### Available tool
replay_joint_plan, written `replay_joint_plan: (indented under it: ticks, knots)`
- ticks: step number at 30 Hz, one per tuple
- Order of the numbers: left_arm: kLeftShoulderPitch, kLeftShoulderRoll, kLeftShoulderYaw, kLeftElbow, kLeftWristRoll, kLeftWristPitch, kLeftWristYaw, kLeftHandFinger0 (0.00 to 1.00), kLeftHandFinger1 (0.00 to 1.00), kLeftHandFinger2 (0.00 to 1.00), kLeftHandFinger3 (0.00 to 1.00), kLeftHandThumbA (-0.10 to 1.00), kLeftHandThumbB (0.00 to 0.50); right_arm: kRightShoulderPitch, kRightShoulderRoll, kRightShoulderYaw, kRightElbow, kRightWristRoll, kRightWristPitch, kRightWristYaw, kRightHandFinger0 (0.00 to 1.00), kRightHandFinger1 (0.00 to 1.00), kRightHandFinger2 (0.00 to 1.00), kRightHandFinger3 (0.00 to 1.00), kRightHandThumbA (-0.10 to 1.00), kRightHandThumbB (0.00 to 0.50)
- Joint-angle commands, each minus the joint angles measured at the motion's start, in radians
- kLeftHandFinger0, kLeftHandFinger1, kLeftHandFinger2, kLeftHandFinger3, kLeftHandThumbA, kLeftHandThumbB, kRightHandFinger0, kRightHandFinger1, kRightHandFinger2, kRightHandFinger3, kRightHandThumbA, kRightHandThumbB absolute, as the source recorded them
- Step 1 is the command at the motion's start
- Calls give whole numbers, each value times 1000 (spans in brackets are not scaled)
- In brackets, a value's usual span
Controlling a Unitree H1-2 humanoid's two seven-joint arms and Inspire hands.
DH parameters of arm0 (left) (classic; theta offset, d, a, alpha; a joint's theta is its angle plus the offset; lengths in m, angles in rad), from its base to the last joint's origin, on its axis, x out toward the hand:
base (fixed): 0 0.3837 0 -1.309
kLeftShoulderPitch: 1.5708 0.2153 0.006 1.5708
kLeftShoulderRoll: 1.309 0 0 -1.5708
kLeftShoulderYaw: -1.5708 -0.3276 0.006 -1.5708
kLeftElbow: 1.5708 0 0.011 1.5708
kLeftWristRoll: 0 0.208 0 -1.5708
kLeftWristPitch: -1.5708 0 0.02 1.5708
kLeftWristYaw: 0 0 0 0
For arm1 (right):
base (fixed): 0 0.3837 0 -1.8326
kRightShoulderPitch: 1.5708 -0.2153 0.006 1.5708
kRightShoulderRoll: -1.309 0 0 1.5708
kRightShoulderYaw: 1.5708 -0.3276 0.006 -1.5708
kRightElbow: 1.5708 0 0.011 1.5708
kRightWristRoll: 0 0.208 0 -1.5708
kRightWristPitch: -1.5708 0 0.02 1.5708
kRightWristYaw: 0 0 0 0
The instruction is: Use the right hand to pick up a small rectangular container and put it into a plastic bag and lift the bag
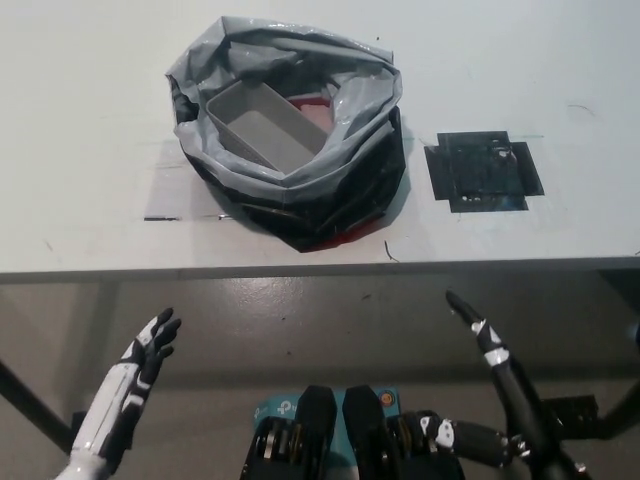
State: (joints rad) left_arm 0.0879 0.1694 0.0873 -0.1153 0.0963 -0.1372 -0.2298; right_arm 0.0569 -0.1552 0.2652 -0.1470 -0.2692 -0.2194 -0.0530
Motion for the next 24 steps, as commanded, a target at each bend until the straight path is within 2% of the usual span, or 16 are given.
replay_joint_plan:
  ticks: [1,5,8,10,15,17,20,21,24]
  knots:
    - [55,-20,3,38,-9,-163,65,1000,1000,1000,1000,1000,289,50,4,-18,36,36,-119,-3,1000,1000,1000,1000,1000,387]
    - [96,-15,6,54,-4,-182,68,1000,1000,1000,1000,1000,297,83,16,-11,62,41,-129,3,1000,1000,1000,1000,1000,362]
    - [66,-11,3,81,-7,-191,70,1000,1000,1000,1000,1000,313,66,18,-22,65,52,-131,8,1000,1000,1000,1000,1000,355]
    - [61,-7,0,83,-2,-190,70,1000,1000,1000,1000,1000,313,62,19,-24,67,50,-126,10,1000,1000,1000,1000,1000,368]
    - [65,-1,-11,56,-7,-164,56,1000,1000,1000,1000,1000,286,76,29,-27,55,60,-121,16,1000,1000,1000,1000,1000,362]
    - [85,0,-17,48,0,-171,54,1000,1000,1000,1000,1000,290,104,25,-25,38,57,-118,20,1000,1000,1000,1000,1000,362]
    - [65,4,-21,54,12,-186,62,1000,1000,1000,1000,1000,260,92,24,-32,35,65,-107,27,1000,1000,1000,1000,1000,371]
    - [42,7,-19,64,1,-181,60,1000,1000,1000,1000,1000,279,65,20,-32,53,61,-97,37,1000,1000,1000,1000,1000,361]
    - [28,9,-19,65,-9,-169,56,1000,1000,1000,1000,1000,287,47,16,-30,66,63,-86,50,1000,1000,1000,1000,1000,357]
